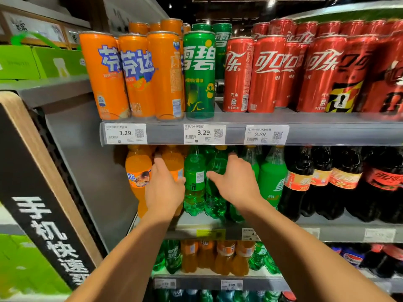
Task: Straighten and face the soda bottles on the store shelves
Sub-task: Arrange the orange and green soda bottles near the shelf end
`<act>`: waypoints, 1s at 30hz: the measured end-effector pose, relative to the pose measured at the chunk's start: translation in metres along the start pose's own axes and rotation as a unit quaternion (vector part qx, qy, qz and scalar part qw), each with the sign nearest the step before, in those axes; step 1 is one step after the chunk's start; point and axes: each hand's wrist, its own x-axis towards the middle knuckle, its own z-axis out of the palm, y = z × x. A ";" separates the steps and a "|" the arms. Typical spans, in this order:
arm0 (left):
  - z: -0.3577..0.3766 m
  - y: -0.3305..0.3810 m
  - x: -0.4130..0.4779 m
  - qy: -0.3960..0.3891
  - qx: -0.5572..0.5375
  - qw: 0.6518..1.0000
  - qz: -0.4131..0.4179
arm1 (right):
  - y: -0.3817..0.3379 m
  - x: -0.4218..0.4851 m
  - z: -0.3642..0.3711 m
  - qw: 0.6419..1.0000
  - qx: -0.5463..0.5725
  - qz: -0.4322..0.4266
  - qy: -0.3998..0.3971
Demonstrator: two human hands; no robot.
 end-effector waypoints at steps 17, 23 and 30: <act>-0.008 -0.006 -0.001 0.049 0.135 0.986 0.085 | -0.007 -0.002 0.003 1.000 -0.001 0.001 -0.002; -0.007 -0.013 0.000 0.047 0.069 0.991 0.105 | -0.009 0.003 0.004 1.000 -0.018 -0.001 -0.018; -0.010 -0.009 0.005 0.039 0.072 0.993 0.090 | -0.012 0.009 0.004 0.999 -0.032 -0.009 -0.028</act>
